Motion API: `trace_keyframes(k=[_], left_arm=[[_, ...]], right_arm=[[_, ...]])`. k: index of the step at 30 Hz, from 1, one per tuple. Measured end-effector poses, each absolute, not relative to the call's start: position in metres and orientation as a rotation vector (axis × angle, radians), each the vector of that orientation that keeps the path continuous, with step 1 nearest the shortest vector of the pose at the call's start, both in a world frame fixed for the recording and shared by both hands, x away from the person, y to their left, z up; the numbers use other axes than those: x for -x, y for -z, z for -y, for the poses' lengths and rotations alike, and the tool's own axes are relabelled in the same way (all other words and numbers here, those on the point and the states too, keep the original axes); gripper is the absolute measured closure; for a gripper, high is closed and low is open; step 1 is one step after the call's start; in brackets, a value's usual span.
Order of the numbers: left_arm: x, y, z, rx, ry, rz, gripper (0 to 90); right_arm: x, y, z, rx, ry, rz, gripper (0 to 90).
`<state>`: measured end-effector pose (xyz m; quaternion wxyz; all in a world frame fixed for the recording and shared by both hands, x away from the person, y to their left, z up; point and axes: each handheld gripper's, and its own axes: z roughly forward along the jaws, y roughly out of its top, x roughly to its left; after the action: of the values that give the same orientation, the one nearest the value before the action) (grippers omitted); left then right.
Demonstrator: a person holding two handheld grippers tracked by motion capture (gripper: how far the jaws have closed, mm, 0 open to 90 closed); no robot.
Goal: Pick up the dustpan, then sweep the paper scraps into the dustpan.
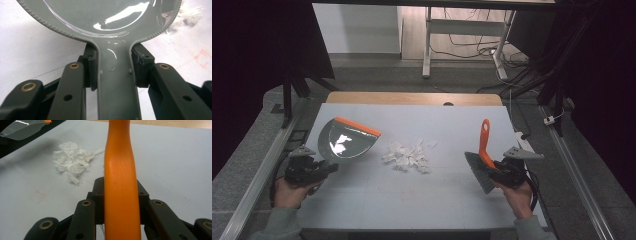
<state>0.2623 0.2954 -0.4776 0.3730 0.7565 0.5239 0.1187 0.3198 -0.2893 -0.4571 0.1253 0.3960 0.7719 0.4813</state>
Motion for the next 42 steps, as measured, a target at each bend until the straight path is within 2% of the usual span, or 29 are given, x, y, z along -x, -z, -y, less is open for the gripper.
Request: trace_keyframes(k=[18, 27, 42], left_arm=[[-0.252, 0.471, -0.299, -1.999, -0.256, -1.238, 61.9], [-0.244, 0.471, -0.302, -2.006, -0.277, -1.231, 61.9], [-0.235, 0.482, -0.292, -2.113, -0.187, -1.155, 61.9]], right_arm=[[-0.319, 0.456, 0.289, -1.151, -1.399, -2.243, 70.0], [-0.319, 0.456, 0.289, -1.150, -1.400, -2.243, 70.0], [-0.324, 0.451, 0.287, -1.134, -1.420, -2.222, 70.1]])
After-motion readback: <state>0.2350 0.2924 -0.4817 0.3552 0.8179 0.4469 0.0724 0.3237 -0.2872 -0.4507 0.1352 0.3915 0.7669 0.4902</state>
